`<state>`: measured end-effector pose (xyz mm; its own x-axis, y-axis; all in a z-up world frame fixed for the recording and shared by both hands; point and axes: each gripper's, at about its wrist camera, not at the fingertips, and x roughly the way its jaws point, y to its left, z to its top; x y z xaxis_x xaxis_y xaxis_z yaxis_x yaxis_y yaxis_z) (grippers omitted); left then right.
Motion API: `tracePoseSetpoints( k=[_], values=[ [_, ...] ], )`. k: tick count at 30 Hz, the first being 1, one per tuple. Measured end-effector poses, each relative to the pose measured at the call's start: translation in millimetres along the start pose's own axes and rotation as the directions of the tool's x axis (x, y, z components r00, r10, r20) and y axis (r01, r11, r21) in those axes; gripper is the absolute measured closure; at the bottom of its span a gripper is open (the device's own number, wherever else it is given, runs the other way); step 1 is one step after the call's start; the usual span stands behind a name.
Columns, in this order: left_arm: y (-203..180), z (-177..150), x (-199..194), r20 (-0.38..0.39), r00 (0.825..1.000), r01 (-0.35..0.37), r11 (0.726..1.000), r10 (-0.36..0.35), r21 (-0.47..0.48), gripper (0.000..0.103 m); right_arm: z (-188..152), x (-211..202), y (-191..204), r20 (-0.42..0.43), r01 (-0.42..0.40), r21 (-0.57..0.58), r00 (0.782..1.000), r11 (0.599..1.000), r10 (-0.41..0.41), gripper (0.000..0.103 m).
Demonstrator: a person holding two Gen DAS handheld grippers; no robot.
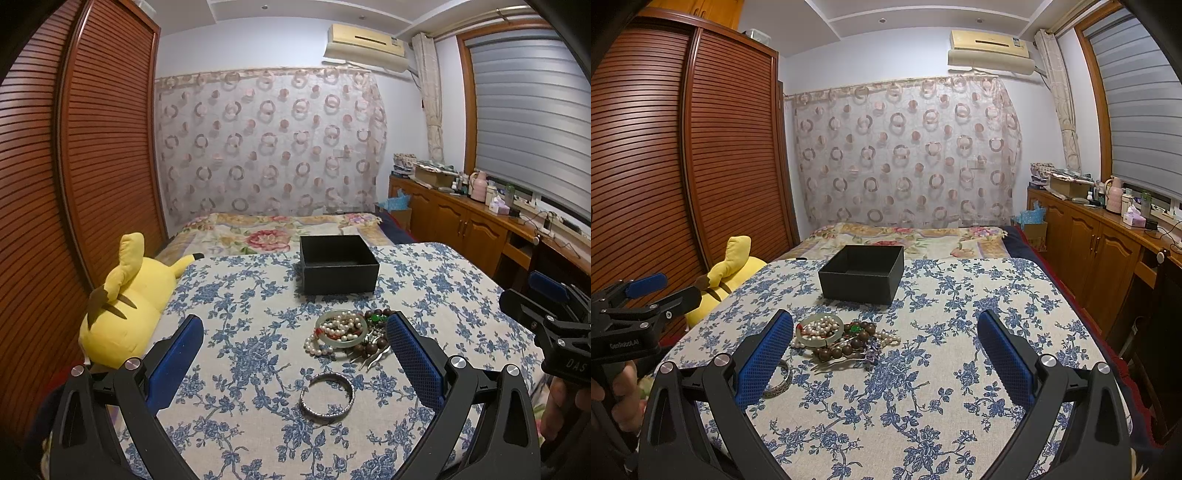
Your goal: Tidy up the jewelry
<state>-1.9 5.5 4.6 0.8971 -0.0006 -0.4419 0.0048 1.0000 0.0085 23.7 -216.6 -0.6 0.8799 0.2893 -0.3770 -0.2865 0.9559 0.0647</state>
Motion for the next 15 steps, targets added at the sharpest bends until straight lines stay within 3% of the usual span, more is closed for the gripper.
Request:
tracePoseSetpoints(
  k=[15],
  values=[
    [2.0, 1.1, -1.9, 0.001, 1.000, 0.000, 1.000, 0.000, 0.002, 0.007, 0.0, 0.5, 0.1, -0.001, 0.001, 0.001, 1.000, 1.000, -0.001, 0.002]
  ],
)
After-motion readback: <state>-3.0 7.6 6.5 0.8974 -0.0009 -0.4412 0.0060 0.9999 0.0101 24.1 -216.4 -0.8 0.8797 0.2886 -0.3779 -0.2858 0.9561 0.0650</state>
